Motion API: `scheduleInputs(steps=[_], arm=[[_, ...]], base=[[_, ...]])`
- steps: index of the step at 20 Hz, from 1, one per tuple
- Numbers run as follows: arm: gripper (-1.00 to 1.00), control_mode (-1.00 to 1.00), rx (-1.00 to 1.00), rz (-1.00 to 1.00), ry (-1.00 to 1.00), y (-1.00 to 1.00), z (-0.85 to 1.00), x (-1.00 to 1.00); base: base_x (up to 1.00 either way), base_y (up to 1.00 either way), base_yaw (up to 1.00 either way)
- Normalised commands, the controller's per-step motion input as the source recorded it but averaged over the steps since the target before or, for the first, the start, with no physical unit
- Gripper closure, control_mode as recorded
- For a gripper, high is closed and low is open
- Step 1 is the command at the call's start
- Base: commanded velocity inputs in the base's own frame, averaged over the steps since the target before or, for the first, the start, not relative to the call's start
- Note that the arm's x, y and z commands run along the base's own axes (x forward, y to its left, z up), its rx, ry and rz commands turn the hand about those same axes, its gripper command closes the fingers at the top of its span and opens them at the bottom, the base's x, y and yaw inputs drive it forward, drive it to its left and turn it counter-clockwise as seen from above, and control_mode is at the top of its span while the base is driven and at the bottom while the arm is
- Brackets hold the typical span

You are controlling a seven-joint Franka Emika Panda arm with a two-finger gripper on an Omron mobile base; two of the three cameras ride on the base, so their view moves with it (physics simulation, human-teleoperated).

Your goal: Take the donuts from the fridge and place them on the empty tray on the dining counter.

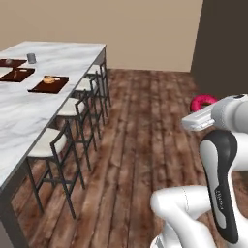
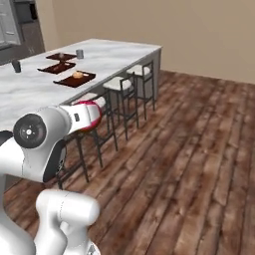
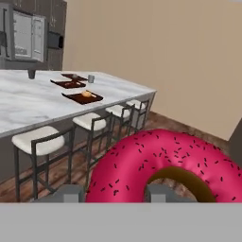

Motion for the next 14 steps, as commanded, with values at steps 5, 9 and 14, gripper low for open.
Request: scheduleInputs(steps=[5,9,14], arm=[[1.00,1.00,0.00,0.00,0.00,0.00,0.00,0.00],[1.00,1.00,0.00,0.00,0.00,0.00,0.00,0.00],[1.00,1.00,0.00,0.00,0.00,0.00,0.00,0.00]], base=[[1.00,-0.06,0.46],[1.00,-0.35,0.49],[1.00,-0.52,0.49]])
